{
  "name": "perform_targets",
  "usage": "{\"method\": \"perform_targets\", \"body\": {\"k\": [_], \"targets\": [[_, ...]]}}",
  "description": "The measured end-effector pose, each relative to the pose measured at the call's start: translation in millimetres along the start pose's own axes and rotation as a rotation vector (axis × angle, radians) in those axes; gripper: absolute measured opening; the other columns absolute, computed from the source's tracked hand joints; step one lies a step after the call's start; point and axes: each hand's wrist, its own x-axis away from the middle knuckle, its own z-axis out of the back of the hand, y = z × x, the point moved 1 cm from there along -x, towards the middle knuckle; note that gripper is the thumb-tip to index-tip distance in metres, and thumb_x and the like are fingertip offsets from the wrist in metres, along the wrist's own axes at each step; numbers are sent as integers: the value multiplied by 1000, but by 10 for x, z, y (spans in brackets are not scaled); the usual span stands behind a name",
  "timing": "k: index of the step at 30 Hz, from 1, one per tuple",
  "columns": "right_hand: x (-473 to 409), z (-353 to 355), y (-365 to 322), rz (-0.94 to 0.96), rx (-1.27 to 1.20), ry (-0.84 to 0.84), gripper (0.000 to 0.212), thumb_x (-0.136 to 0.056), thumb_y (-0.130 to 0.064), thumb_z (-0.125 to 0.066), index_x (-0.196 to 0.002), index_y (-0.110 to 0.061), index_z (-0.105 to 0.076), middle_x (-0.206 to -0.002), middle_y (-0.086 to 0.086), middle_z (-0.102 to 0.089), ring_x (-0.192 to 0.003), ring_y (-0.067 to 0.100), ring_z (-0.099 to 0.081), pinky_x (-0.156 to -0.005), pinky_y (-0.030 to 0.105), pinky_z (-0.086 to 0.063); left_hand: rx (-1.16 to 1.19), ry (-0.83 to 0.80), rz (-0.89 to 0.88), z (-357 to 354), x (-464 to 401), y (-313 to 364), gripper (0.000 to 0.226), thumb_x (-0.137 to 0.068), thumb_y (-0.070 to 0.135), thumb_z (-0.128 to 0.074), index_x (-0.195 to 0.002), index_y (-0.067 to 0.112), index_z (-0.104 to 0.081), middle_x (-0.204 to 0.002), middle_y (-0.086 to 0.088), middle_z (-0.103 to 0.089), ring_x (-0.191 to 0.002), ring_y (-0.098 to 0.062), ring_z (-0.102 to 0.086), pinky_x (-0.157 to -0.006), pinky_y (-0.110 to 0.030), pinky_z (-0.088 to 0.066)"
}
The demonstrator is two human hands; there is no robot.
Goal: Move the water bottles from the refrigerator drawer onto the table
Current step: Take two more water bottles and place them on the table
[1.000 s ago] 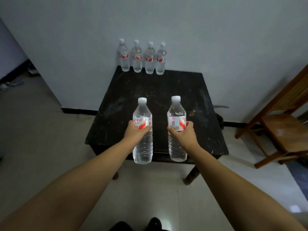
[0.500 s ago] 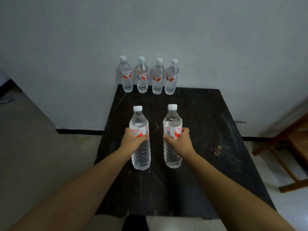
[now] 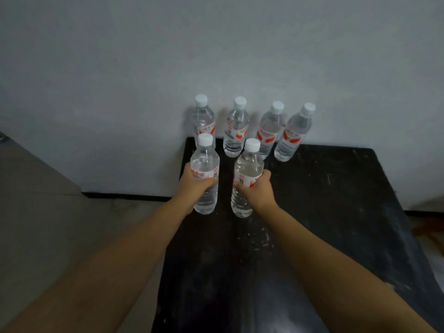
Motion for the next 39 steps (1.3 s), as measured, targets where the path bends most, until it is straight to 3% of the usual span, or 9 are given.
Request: {"method": "perform_targets", "body": {"k": [3, 9, 16, 21, 23, 26, 31, 36, 39], "targets": [[-261, -169, -45, 10, -52, 16, 67, -78, -10, -77, -128, -8, -32, -127, 11, -53, -117, 25, -55, -100, 38, -47, 45, 9, -31, 60, -322, 8, 52, -75, 9, -77, -120, 21, -52, -112, 1, -64, -104, -16, -62, -97, -37, -49], [-559, -387, -110, 69, -106, 27, 70, -79, -7, -75, -135, -11, -33, -131, 6, -54, -118, 16, -53, -98, 26, -42, 87, 62, -105, 42, -641, -79, 71, -68, 18, -81, -132, 20, -49, -123, 1, -64, -112, -14, -62, -102, -42, -49], [-621, -451, -61, 122, -63, -3, 78, -80, -4, -74, -141, -12, -26, -138, 4, -46, -117, 3, -42, -97, 15, -33, 44, 56, -175, -40, -690, -194, 75, -75, 8, -78, -138, 18, -39, -125, 10, -52, -112, -3, -53, -90, -10, -39], [-631, -416, -46, 98, -5, -56, 83, -79, -6, -75, -143, -13, -22, -142, 7, -45, -128, 15, -45, -100, 20, -33, 20, 59, -163, -27, -689, -197, 76, -76, 10, -78, -139, 16, -37, -125, 11, -50, -114, -4, -50, -86, -5, -37], [-633, -397, -49, 78, 20, -81, 82, -79, -5, -75, -142, -14, -23, -142, 7, -45, -131, 19, -44, -101, 22, -33, 5, 42, -148, -39, -701, -201, 77, -75, 13, -79, -139, 15, -38, -128, 9, -51, -115, -6, -52, -91, -10, -40], [-605, -362, -49, 36, 71, -116, 82, -77, -7, -77, -141, -13, -27, -141, 9, -43, -132, 22, -44, -102, 25, -35, -45, -26, -73, -54, -755, -295, 87, -64, 29, -83, -139, 21, -39, -131, 3, -56, -118, -13, -57, -98, -30, -48], [-446, -193, -101, -11, 239, -155, 91, -80, -21, -76, -150, -10, -19, -152, 15, -28, -140, 30, -34, -115, 43, -32, -202, -4, 103, -75, -831, -615, 112, -53, 49, -84, -145, 37, -22, -140, -6, -46, -124, -26, -52, -101, -48, -47], [-184, 96, -139, -32, 403, -143, 74, -92, -31, -61, -151, -13, -20, -156, 15, -23, -141, 30, -31, -113, 40, -32, -418, -63, 202, -105, -125, -96, 86, -81, 29, -70, -149, 15, -19, -146, -16, -35, -132, -35, -39, -107, -42, -37], [-1, 295, -105, -47, 492, -111, 62, -95, -31, -55, -148, -12, -28, -149, 17, -34, -133, 32, -41, -109, 40, -39, -549, -148, 115, -182, 115, 80, 32, -91, 25, -59, -119, 12, -55, -117, -10, -58, -112, -27, -56, -95, -38, -47]]}}
